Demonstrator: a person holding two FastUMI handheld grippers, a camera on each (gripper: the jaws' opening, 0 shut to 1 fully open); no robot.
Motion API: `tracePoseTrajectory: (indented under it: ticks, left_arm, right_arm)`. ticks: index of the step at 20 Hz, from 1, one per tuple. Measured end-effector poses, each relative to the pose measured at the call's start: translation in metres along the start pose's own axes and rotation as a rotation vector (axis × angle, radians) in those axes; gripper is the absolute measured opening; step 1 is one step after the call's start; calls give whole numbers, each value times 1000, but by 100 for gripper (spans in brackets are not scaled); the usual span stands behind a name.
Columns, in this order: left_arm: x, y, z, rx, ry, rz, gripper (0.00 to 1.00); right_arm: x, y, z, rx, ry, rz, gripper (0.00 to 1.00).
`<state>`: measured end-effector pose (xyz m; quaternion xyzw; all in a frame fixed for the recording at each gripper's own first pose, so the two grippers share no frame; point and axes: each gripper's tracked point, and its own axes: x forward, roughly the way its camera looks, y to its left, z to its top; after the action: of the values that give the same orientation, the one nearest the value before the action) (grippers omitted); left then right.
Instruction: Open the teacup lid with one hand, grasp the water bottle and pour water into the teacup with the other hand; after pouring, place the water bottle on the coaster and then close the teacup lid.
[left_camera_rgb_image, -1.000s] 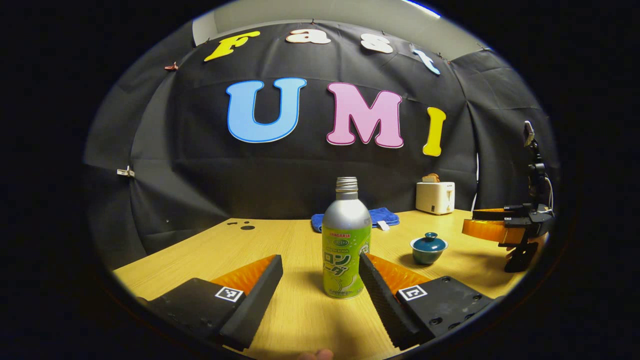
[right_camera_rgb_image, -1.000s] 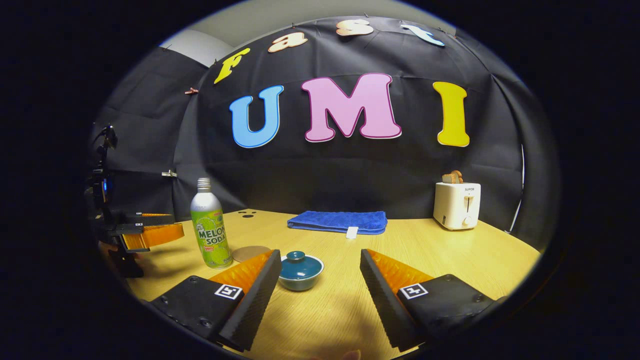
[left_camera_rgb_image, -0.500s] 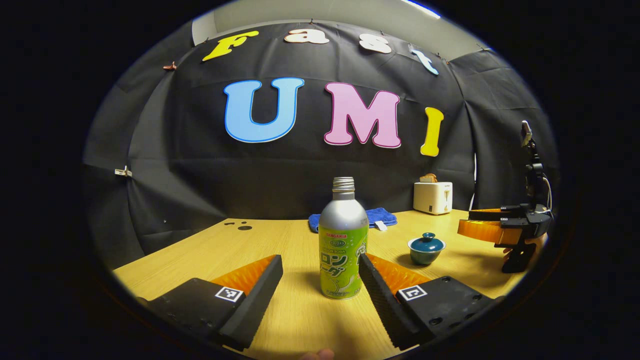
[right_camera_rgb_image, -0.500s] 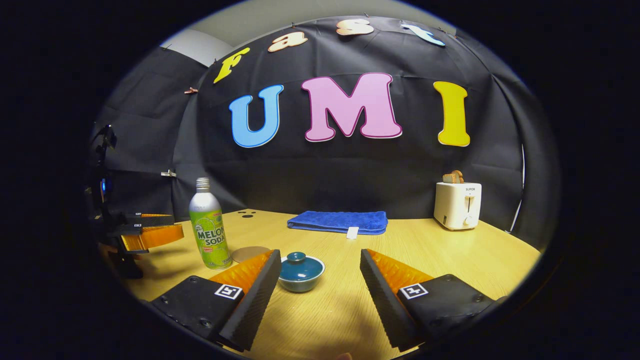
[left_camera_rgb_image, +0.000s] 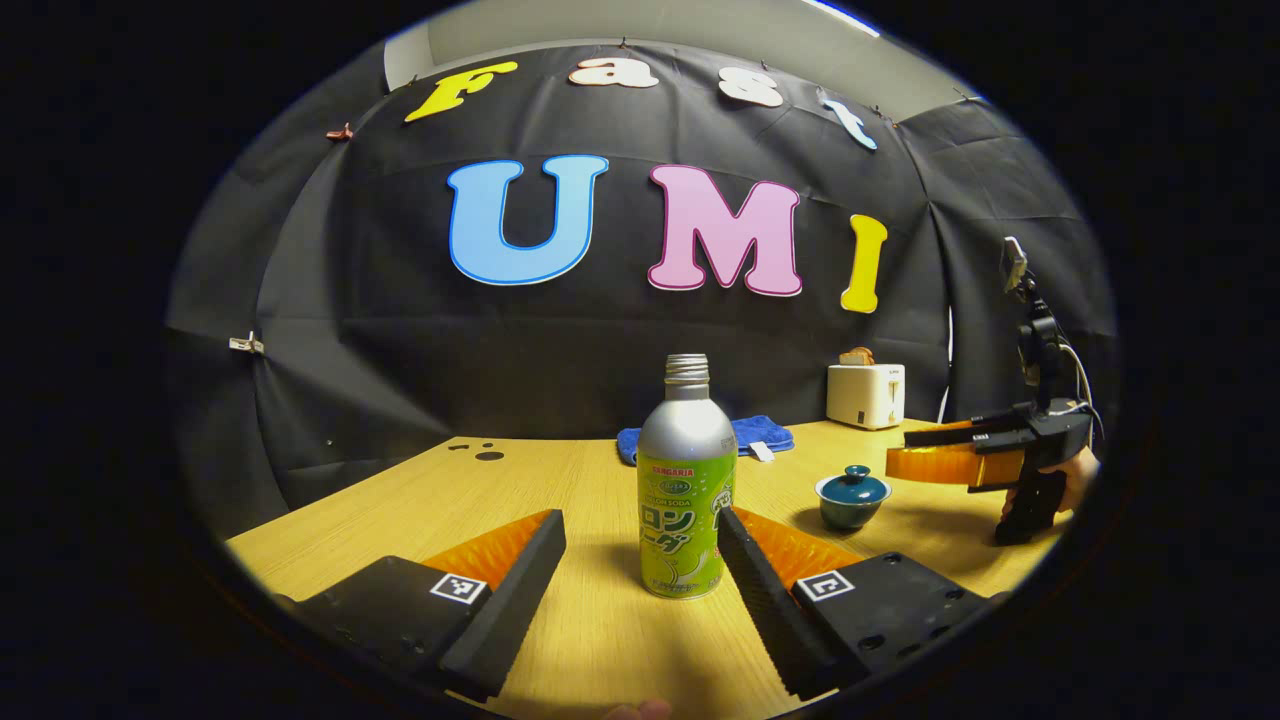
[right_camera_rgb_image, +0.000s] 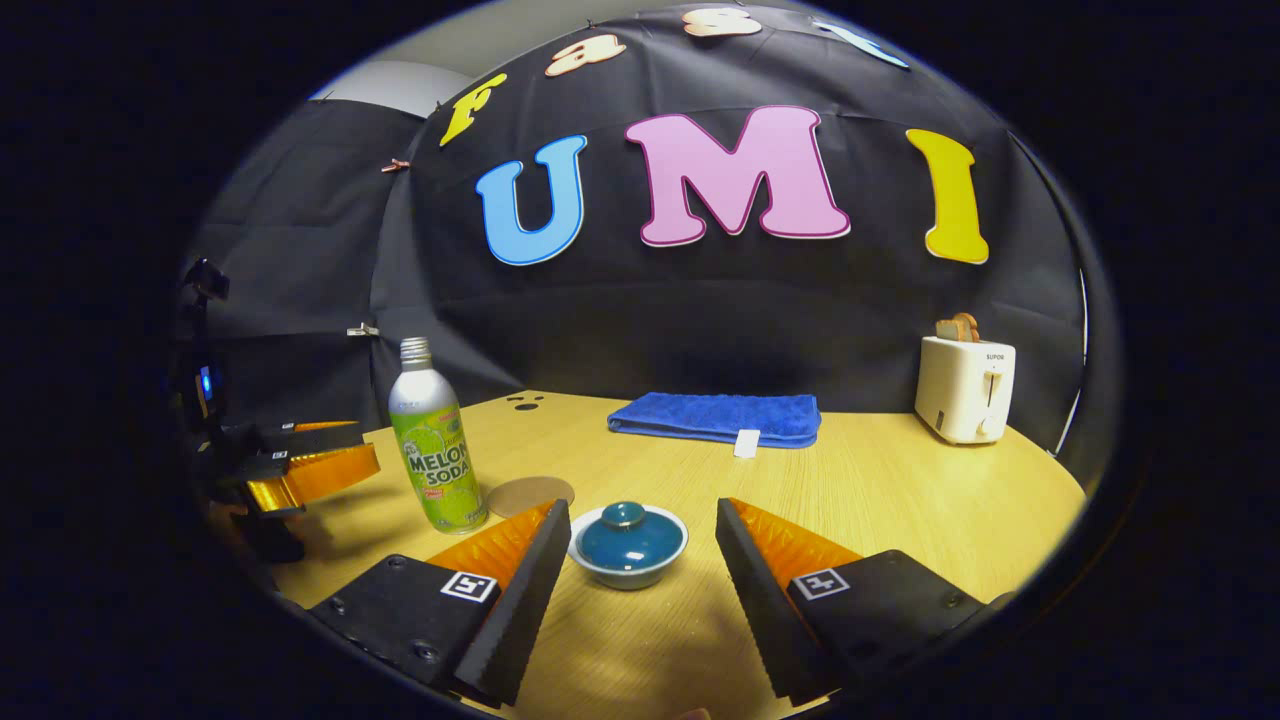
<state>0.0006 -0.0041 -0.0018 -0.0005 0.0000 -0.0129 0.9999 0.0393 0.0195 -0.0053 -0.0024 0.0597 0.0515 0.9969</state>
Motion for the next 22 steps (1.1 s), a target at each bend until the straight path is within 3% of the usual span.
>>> tracePoseTrajectory:
  ticks: [2,3,5,9,16,18,19,20,21,22]
  left_arm:
    - [0,0,0,0,0,0,97]
    - [0,0,0,0,0,0,97]
    - [-1,-1,1,0,-1,-4,97]
    - [-1,-1,0,-1,0,-5,97]
    - [0,-1,0,-1,0,-5,96]
    - [0,-1,0,-1,0,-5,97]
    - [0,-1,-1,-1,0,-5,96]
    - [0,-1,0,-1,0,-5,97]
    - [0,-1,0,-1,0,-5,97]
    - [0,-1,0,-1,0,-5,97]
  right_arm:
    - [7,2,2,-37,14,1,91]
    - [12,5,1,-43,23,10,81]
    - [20,11,-4,-57,55,24,80]
    - [30,9,-10,-86,93,12,56]
    - [40,13,-24,-63,154,31,57]
    - [41,11,-23,-57,153,29,48]
    - [40,11,-24,-63,159,32,31]
    - [38,14,-23,-71,160,35,29]
    - [37,15,-22,-86,156,37,33]
    - [37,15,-21,-113,153,31,29]
